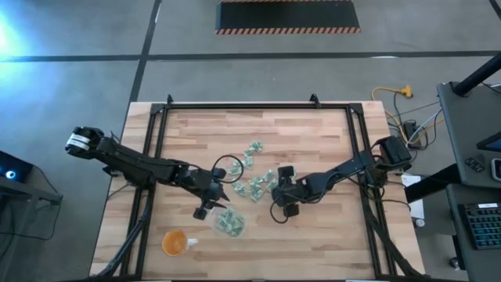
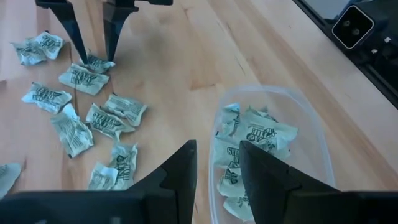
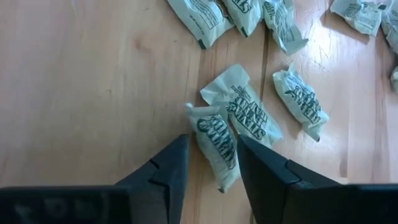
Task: Pick and place Stevia / Truvia into bins
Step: Put the stevia packet into the transparent container
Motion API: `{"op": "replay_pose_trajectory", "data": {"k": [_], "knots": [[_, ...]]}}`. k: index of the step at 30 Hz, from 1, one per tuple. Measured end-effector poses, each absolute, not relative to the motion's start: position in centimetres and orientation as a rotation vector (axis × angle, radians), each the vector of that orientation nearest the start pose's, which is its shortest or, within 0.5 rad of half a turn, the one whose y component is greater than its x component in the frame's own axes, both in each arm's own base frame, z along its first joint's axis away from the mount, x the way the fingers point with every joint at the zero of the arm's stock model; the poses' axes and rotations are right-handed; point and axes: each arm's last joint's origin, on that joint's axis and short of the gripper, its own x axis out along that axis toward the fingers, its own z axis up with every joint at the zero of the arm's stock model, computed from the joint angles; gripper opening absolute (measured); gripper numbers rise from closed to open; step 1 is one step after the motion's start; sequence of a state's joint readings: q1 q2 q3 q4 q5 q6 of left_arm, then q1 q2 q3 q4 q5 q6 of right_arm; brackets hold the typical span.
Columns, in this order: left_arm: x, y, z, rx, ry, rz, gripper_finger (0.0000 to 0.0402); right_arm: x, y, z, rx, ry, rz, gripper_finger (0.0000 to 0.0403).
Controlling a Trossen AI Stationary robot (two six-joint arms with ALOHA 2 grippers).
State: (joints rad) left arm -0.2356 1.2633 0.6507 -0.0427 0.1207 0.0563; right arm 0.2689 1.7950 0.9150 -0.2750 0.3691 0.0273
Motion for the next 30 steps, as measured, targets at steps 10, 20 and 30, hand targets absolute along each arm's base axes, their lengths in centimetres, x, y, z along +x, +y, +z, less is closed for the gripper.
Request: {"op": "replay_pose_trajectory", "data": {"k": [10, 20, 30], "knots": [[24.3, -6.2, 20.4, 0.093, 0.65, -0.36, 0.0103, 31.0, 7.4, 12.3, -0.351, 1.105, -0.085, 0.0058], [24.3, -6.2, 20.4, 0.094, 0.65, -0.36, 0.0103, 31.1, 7.5, 12.5, -0.361, 1.102, -0.08, 0.0009], [23.9, -5.9, 19.8, 0.123, 0.727, -0.294, 0.0103, 32.8, 9.2, 15.3, -0.358, 0.991, -0.041, 0.0009]]}}
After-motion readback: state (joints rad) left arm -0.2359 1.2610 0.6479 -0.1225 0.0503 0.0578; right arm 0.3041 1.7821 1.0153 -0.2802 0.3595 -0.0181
